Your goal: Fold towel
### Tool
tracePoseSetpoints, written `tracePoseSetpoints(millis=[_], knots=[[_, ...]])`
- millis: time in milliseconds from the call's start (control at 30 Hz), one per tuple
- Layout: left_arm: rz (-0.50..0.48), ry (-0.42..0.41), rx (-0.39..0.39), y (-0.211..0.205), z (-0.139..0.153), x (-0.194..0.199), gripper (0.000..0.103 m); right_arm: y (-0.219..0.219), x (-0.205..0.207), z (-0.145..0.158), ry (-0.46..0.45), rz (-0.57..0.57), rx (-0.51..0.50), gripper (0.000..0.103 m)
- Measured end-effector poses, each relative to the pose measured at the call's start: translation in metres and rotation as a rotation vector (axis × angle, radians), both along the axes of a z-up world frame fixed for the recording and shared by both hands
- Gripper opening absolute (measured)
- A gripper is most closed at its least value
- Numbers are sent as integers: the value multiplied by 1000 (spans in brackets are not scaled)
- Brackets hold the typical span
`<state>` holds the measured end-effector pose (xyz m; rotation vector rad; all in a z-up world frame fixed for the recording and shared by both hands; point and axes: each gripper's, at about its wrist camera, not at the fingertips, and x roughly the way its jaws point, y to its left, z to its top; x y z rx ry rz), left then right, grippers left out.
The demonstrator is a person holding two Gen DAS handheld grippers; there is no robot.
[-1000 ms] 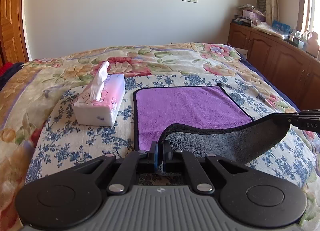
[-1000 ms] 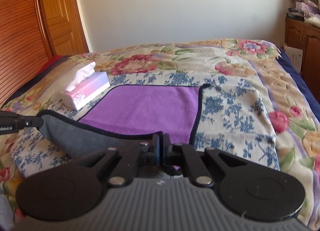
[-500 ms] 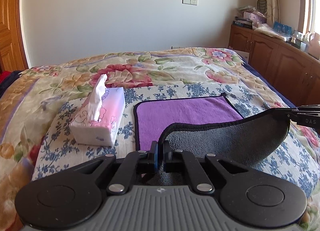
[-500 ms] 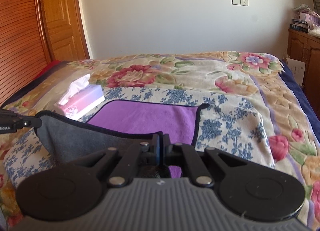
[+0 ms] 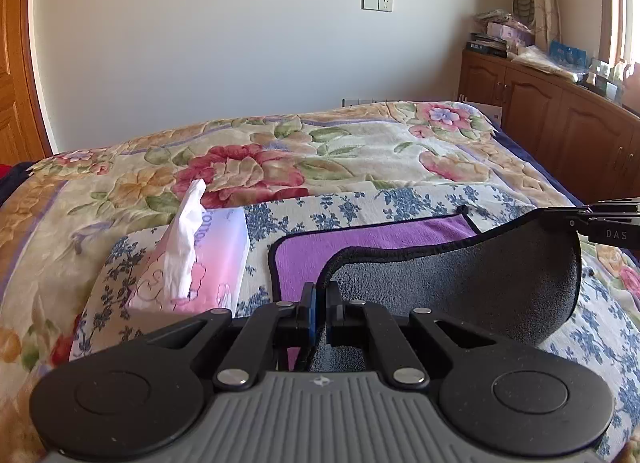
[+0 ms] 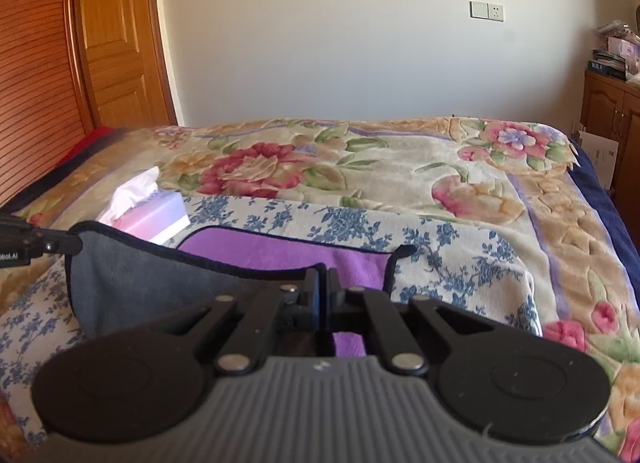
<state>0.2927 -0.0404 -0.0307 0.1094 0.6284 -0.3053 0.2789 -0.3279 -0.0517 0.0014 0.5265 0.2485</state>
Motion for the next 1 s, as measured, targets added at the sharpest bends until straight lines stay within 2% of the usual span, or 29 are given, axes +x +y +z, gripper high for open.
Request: tracePoseSetpoints(millis=[300, 1000], knots=[[18, -3, -14, 2, 2, 27, 5, 0, 20, 0, -19, 6, -15, 3], [3, -10, 35, -19, -11, 89, 5, -5, 70, -12, -38, -21, -35, 3]])
